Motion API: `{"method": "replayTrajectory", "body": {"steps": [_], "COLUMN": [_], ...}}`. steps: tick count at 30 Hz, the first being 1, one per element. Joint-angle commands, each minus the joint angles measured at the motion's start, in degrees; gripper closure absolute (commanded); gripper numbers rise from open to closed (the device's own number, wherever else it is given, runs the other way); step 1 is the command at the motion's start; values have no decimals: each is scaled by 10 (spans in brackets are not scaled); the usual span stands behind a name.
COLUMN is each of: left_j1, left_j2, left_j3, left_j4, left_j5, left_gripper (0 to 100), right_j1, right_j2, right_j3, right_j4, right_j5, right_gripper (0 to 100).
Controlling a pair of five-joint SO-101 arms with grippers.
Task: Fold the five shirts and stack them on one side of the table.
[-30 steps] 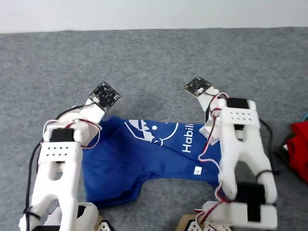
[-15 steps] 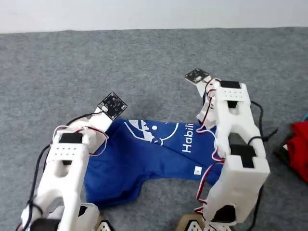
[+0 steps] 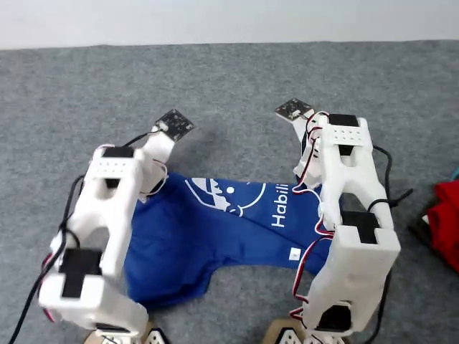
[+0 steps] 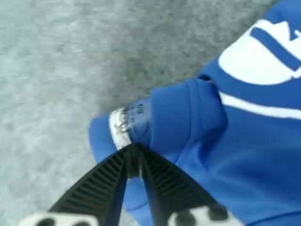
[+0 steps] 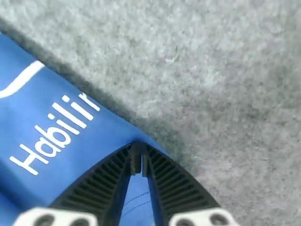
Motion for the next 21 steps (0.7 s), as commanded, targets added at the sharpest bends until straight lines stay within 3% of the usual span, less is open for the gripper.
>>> {"method": "replayTrajectory", "body": {"steps": [1,9,15,21], "left_j1": [1,-76,-130,-135], "left_j2": [74,239,316,332], "left_j3": [-88,-295,-413,-478], "left_j4": [72,230,301,342], "left_j5": [4,2,-20,-22], "left_gripper": [997,997,997,997], "right_j1": [2,46,70,66], "right_j2": [-7,-7,-2,-8], "right_j3": [-27,-30,-47,-61], "right_j4": [6,0,-13,-11], "right_j5": [-5,-2,29,33], "right_gripper": [988,988,988,988]}}
